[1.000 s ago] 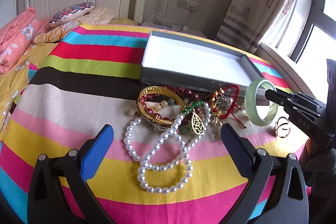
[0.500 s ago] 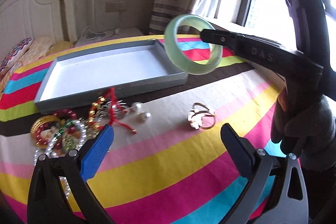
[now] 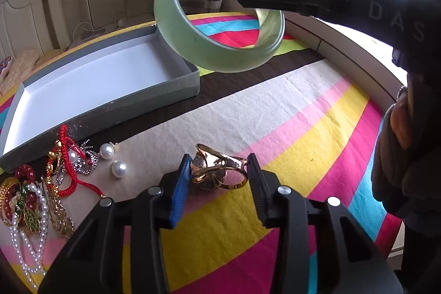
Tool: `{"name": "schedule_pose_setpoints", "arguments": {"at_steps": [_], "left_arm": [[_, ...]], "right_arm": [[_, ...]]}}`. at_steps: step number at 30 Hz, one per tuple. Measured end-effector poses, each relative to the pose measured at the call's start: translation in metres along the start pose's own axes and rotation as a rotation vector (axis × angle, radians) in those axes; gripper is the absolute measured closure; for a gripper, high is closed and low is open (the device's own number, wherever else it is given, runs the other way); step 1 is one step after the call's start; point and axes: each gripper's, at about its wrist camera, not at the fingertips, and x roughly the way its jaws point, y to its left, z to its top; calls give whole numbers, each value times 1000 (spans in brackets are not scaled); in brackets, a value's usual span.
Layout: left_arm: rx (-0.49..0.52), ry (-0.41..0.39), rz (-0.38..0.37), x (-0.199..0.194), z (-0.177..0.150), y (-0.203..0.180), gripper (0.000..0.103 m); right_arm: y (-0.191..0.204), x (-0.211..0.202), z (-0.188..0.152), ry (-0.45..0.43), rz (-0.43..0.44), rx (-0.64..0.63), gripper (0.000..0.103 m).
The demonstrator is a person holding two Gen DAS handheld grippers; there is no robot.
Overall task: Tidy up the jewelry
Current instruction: 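Carry the jade bangle toward the tray with the right tool while the left tool grasps the gold ring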
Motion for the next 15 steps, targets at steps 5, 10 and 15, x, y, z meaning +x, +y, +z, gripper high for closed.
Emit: {"name": "schedule_pose_setpoints", "arguments": {"at_steps": [5, 10, 15], "left_arm": [[2, -71, 54, -25, 2, 6, 63], [-32, -118, 106, -44, 7, 25, 63], [-97, -141, 148, -51, 16, 56, 63]], "right_arm": [[5, 5, -2, 8, 7, -5, 87], [11, 10, 4, 4, 14, -1, 87], [18, 24, 12, 10, 21, 1, 87]]}}
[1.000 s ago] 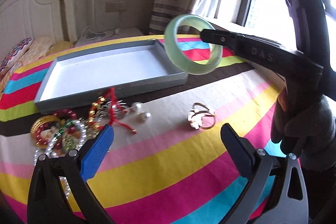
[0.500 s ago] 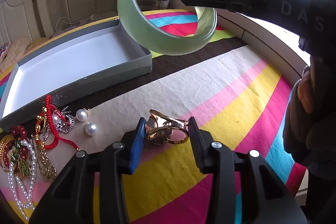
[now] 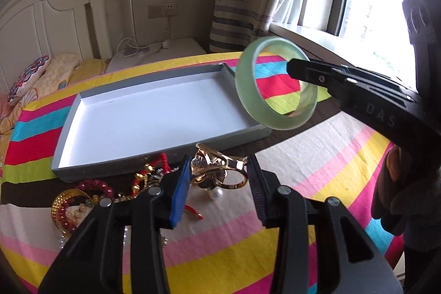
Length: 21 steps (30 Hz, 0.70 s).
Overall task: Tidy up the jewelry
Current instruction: 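Carry the jade bangle toward the tray with the right tool while the left tool grasps the gold ring, then lower the bangle and ring into the tray and open both tools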
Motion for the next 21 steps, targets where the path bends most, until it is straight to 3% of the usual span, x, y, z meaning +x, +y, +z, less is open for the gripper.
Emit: {"name": "schedule_pose_setpoints", "arguments": {"at_steps": [10, 21], "left_arm": [[-104, -14, 117, 2, 27, 69, 63], [-189, 31, 196, 34, 42, 110, 63]], "right_arm": [[10, 45, 9, 50, 36, 39, 87], [20, 92, 15, 114, 68, 82, 87]]}}
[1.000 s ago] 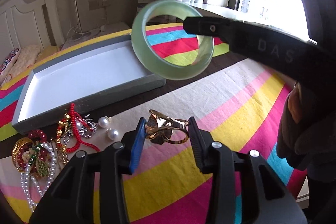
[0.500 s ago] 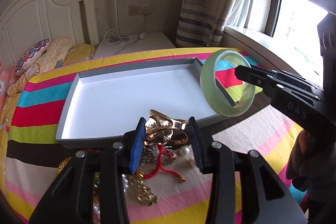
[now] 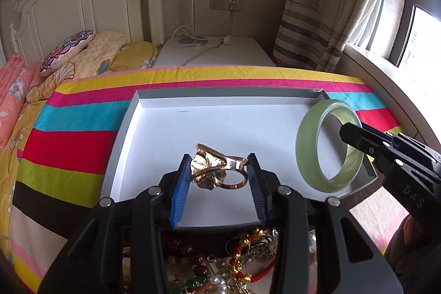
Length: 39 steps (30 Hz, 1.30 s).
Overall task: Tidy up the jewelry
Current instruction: 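Lower the bangle and ring into the tray and open both tools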
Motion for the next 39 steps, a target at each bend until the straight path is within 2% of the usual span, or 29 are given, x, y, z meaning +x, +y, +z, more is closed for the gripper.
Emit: {"name": "schedule_pose_setpoints", "arguments": {"at_steps": [12, 14, 16, 18, 22, 23, 26, 29, 31, 32, 33, 34, 35, 39], "left_arm": [[-52, 63, 40, 36, 6, 3, 63], [-56, 60, 46, 37, 4, 4, 62], [-54, 49, 46, 34, 5, 4, 52], [-58, 28, 53, 28, 6, 5, 35], [-76, -5, 53, 12, 9, 11, 27], [-83, -16, 53, 7, 9, 13, 22], [-104, -61, 58, -13, 11, 23, 14], [-134, -114, 68, -39, 10, 37, 7], [-166, -159, 89, -60, 5, 48, 2], [-179, -178, 100, -70, 2, 55, 2], [-189, -192, 111, -79, -2, 61, 2], [-200, -203, 118, -87, -6, 68, 2], [-212, -211, 125, -95, -11, 75, 2], [-251, -184, 115, -113, -38, 101, 2]], "right_arm": [[-16, 26, -3, 60, 0, 84, 84], [-20, 24, -2, 46, 8, 107, 83], [-23, 24, -2, 41, 11, 125, 81], [-26, 22, -2, 37, 12, 142, 67], [-26, 13, -2, 1, 31, 146, 64], [-27, 11, -2, -7, 35, 148, 64], [-29, 4, -2, -31, 44, 166, 64], [-31, -3, -2, -53, 45, 174, 59], [-29, -11, -3, -84, 44, 158, 54], [-27, -17, -4, -106, 43, 150, 42], [-26, -22, -6, -129, 46, 143, 25], [-24, -28, -7, -155, 56, 136, 18], [-22, -34, -9, -178, 70, 128, 14], [-10, -46, -14, -164, 117, 103, 14]]}}
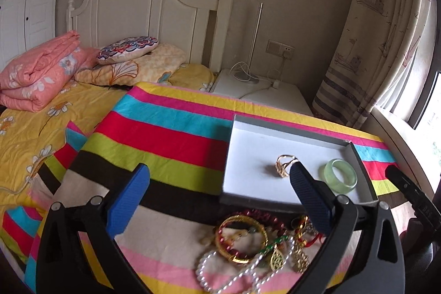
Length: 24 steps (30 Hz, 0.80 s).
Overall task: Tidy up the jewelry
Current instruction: 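Lower the bangle and ring into the tray and open both tools, then grasp the white pearl necklace with the left tool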
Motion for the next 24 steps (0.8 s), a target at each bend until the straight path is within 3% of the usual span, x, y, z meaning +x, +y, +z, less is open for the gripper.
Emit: {"name": "schedule_pose_setpoints", "arguments": {"at_steps": [4, 8, 12, 15, 24], "left_arm": [[-44, 65, -22, -5, -28, 28, 2], [-75, 161, -110, -6, -60, 38, 3], [78, 195, -147, -12, -83, 17, 4], [163, 217, -151, -7, -92, 2, 15], [238, 289, -205, 8, -98, -14, 42]], "right_arm": [[9, 0, -10, 66, 3, 12, 11], [20, 9, -24, 142, -12, -23, 11], [36, 6, -33, 126, -32, -92, 14], [41, 6, -36, 121, -43, -120, 15], [38, 4, -34, 113, -33, -98, 15]]}}
